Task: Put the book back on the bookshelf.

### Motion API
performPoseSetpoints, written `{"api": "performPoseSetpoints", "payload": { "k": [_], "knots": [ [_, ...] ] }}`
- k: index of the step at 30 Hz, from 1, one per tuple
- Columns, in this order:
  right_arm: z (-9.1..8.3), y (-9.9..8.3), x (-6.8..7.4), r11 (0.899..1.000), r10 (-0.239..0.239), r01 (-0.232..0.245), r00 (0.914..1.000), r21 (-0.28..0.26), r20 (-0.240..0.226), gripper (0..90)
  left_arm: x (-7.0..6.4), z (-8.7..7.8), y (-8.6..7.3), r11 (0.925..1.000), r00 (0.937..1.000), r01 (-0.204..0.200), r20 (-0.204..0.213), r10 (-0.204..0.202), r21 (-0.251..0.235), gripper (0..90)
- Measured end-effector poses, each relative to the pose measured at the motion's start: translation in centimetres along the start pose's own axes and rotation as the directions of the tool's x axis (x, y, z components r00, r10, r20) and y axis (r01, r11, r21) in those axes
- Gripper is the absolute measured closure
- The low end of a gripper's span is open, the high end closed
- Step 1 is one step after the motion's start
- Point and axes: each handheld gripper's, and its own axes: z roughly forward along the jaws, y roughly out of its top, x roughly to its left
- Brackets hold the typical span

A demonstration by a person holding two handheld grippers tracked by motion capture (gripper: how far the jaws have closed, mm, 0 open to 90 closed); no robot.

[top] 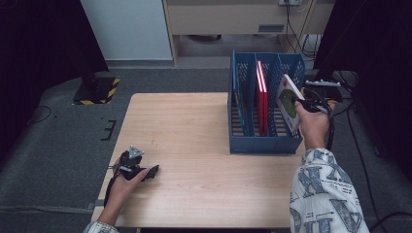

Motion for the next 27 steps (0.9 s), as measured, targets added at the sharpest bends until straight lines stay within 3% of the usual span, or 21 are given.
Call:
{"api": "performPoseSetpoints", "payload": {
  "k": [10, 27],
  "knots": [
    [1.0, -0.3, 0.4, 1.0, -0.007, 0.007, 0.9998, -0.005, 0.021, 76.3, 0.0, 0.0, 0.0, 1.0, 1.0, -0.001, 0.001, 0.001, 0.0, 0.0],
    [1.8, -1.0, 0.3, 1.0, 0.02, -0.019, 0.9991, -0.016, 0.037, 76.3, 0.0, 0.0, 0.0, 1.0, 1.0, 0.0, 0.0, 0.0, 0.0, 0.0]
  ]
}}
